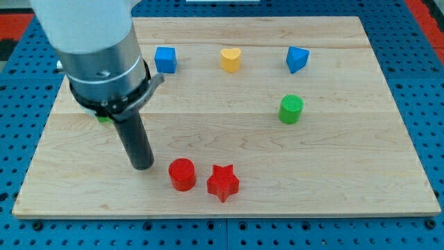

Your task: Point your arm above the red circle

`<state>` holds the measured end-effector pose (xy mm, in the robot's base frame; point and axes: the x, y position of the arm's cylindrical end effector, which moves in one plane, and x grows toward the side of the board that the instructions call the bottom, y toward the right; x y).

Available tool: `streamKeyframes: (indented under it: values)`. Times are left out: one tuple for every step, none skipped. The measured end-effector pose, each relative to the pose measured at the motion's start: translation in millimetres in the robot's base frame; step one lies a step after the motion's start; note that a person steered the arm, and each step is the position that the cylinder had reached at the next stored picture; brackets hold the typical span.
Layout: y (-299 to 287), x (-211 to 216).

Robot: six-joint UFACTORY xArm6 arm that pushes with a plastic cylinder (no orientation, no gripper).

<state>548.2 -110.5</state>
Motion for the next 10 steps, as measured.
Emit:
streamKeyframes:
  values:
    - [67, 10]
    - [74, 5]
    - [42, -4]
    - [29, -9]
    - [60, -21]
    - [135, -46]
    - [180, -46]
    - [219, -33]
    - [151, -34]
    - [95, -91]
